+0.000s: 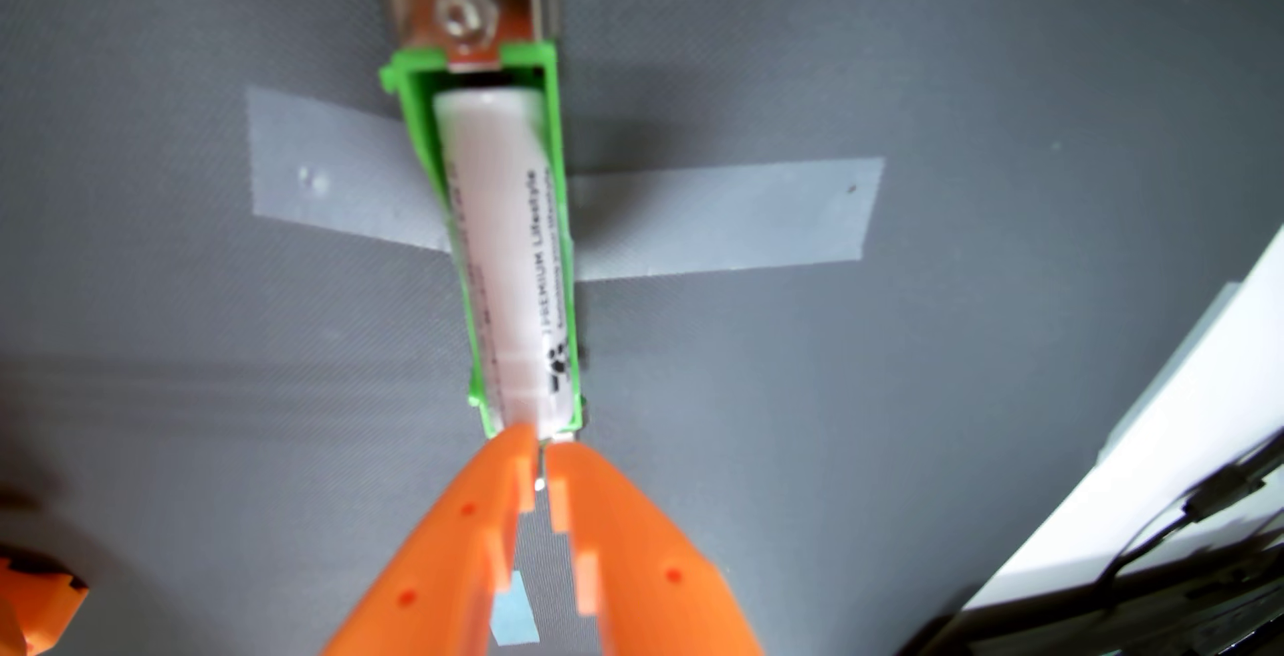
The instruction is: Insert Battery
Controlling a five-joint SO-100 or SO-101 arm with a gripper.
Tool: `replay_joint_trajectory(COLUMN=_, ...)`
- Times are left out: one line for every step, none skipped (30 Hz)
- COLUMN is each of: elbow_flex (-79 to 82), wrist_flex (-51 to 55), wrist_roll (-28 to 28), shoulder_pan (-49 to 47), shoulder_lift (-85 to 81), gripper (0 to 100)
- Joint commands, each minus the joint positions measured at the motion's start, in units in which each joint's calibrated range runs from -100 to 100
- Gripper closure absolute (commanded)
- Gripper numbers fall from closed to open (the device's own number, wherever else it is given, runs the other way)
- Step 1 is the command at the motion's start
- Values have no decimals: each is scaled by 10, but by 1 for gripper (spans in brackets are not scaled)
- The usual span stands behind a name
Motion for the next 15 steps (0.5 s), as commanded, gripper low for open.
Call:
replay_joint_trajectory(elbow_flex=-2, wrist_flex=-3, wrist_roll=2, shoulder_pan=-1, shoulder_lift=-12, gripper=98)
replay_joint_trajectory(elbow_flex=-2, wrist_flex=-3, wrist_roll=2, shoulder_pan=-1, shoulder_lift=-12, gripper=98)
replay_joint_trajectory(elbow_flex=-2, wrist_flex=-3, wrist_roll=2, shoulder_pan=-1, shoulder_lift=-12, gripper=98)
replay_joint_trajectory(elbow_flex=-2, wrist_flex=-3, wrist_roll=2, shoulder_pan=-1, shoulder_lift=-12, gripper=98)
replay_joint_trajectory(elbow_flex=-2, wrist_flex=-3, wrist_roll=2, shoulder_pan=-1, shoulder_lift=-12, gripper=98)
replay_joint_trajectory(elbow_flex=-1, wrist_flex=-3, wrist_roll=2, shoulder_pan=-1, shoulder_lift=-12, gripper=98)
replay_joint_trajectory(elbow_flex=0, wrist_flex=-3, wrist_roll=2, shoulder_pan=-1, shoulder_lift=-12, gripper=98)
replay_joint_trajectory(elbow_flex=2, wrist_flex=-3, wrist_roll=2, shoulder_pan=-1, shoulder_lift=-12, gripper=98)
replay_joint_trajectory(elbow_flex=7, wrist_flex=-5, wrist_roll=2, shoulder_pan=-2, shoulder_lift=-12, gripper=98)
replay_joint_trajectory(elbow_flex=10, wrist_flex=-11, wrist_roll=2, shoulder_pan=-2, shoulder_lift=-12, gripper=98)
replay_joint_trajectory(elbow_flex=19, wrist_flex=-21, wrist_roll=2, shoulder_pan=-2, shoulder_lift=-12, gripper=98)
replay_joint_trajectory(elbow_flex=31, wrist_flex=-33, wrist_roll=2, shoulder_pan=-2, shoulder_lift=-12, gripper=98)
replay_joint_trajectory(elbow_flex=39, wrist_flex=-45, wrist_roll=2, shoulder_pan=-2, shoulder_lift=-12, gripper=98)
replay_joint_trajectory(elbow_flex=50, wrist_flex=-58, wrist_roll=2, shoulder_pan=-2, shoulder_lift=-12, gripper=98)
replay_joint_trajectory(elbow_flex=56, wrist_flex=-67, wrist_roll=2, shoulder_pan=-2, shoulder_lift=-13, gripper=98)
